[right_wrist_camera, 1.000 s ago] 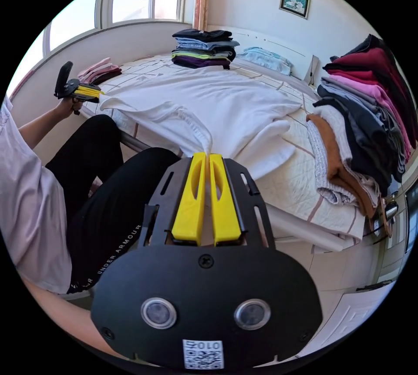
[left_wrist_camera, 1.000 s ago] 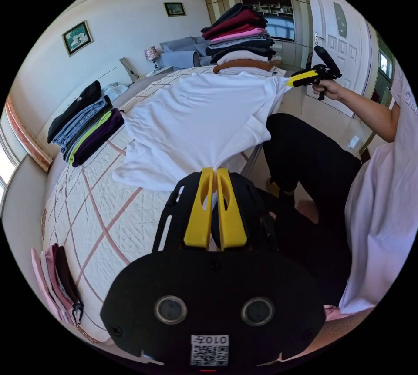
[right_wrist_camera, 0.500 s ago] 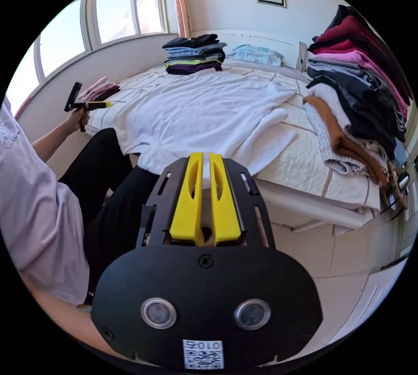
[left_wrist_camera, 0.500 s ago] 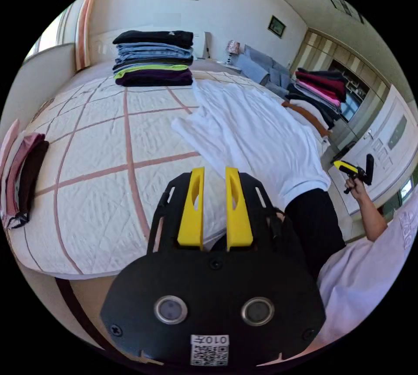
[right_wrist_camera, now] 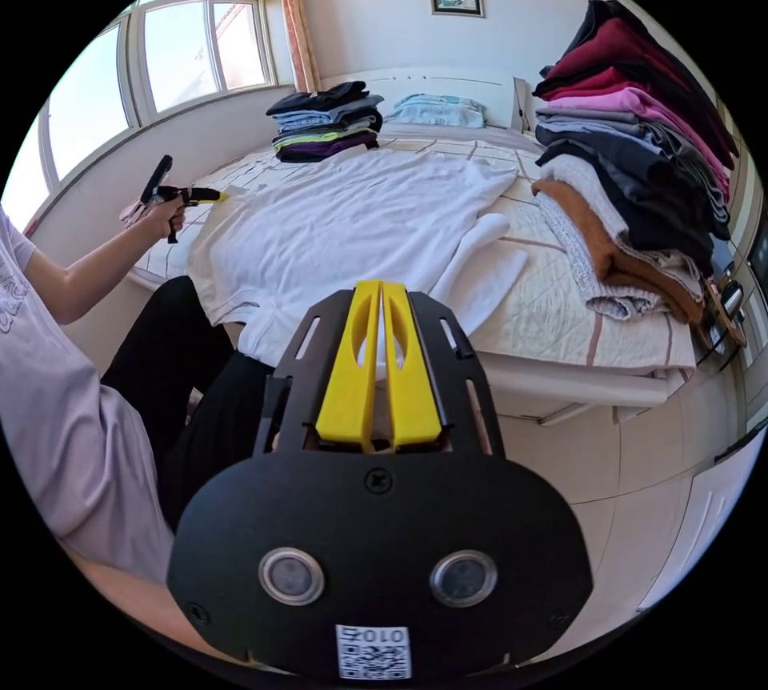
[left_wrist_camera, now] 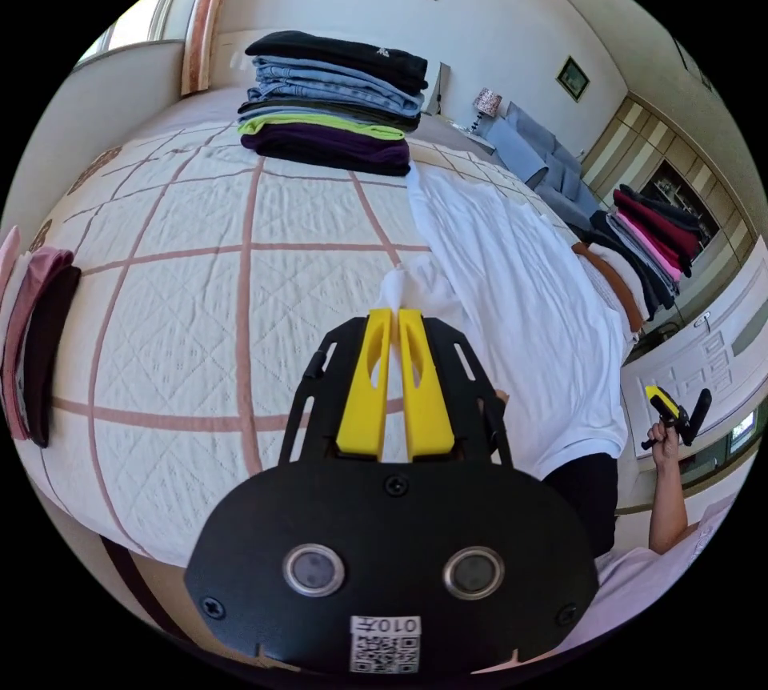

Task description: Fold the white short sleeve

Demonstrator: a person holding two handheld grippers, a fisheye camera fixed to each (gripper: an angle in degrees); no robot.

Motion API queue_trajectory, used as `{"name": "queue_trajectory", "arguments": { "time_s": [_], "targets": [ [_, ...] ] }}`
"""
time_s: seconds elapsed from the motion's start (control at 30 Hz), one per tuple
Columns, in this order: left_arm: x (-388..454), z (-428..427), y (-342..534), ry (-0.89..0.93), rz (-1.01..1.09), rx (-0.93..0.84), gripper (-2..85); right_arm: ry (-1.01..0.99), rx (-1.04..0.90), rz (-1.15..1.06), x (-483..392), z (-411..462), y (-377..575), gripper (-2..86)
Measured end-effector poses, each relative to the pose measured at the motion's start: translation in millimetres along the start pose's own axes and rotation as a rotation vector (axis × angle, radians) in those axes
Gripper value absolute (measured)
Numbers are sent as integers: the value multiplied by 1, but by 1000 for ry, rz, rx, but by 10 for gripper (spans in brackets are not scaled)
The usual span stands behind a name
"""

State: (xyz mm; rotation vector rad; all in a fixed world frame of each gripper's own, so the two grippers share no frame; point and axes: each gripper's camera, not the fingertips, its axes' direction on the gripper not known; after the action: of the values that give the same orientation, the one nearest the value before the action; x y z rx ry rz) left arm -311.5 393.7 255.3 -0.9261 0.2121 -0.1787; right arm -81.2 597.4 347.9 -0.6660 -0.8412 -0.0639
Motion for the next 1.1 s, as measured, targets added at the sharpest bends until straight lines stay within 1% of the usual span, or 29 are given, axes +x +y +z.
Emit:
{"name": "queue_trajectory", "arguments": {
  "time_s": [0.07, 0.13, 0.2, 0.23, 0.3, 0.37, 0.43, 0.5, 0.7, 0.8, 0.9, 0.97, 1.0, 1.07, 1.1],
  "targets": [
    [-24, -19, 8, -43, -75, 44, 5, 5, -5, 3, 5, -1, 4, 21],
    [-56, -20, 20, 41, -175, 42, 3, 16, -26, 24, 14, 3, 8, 22],
    [-78, -5, 37, 88, -253, -29, 1, 35, -55, 53, 23, 10, 11, 24],
    [-80, -2, 42, 83, -257, -34, 1, 40, -73, 72, 29, 16, 13, 25],
    [-82, -4, 57, 87, -285, 32, 1, 57, -96, 129, 41, 22, 15, 30],
    [-83, -6, 62, 96, -306, 56, 2, 81, -77, 190, 56, 22, 18, 42],
    [-82, -12, 65, 80, -323, 63, 2, 98, -11, 286, 80, 18, 22, 61],
    [-70, -35, 71, -34, -294, 114, 2, 112, 28, 349, 97, 15, 23, 73],
    [-25, -77, 90, -161, -77, 152, 0, 202, 54, 406, 131, 32, -5, 103],
    [-22, -82, 101, -145, -76, 152, -1, 206, 36, 403, 142, 53, -26, 104],
    [-24, -77, 109, -129, -107, 136, -2, 186, -35, 392, 142, 85, -41, 93],
    [-23, -72, 111, -115, -109, 119, -2, 300, -63, 383, 132, 95, -44, 56],
    [-21, -69, 112, -109, -105, 111, -2, 390, -88, 376, 125, 92, -45, 43],
    [-18, -67, 113, -116, -88, 104, -2, 390, -98, 390, 126, 77, -43, 31],
    [-15, -65, 112, -122, -78, 97, -2, 406, -69, 427, 132, 63, -33, 28]
  ]
}}
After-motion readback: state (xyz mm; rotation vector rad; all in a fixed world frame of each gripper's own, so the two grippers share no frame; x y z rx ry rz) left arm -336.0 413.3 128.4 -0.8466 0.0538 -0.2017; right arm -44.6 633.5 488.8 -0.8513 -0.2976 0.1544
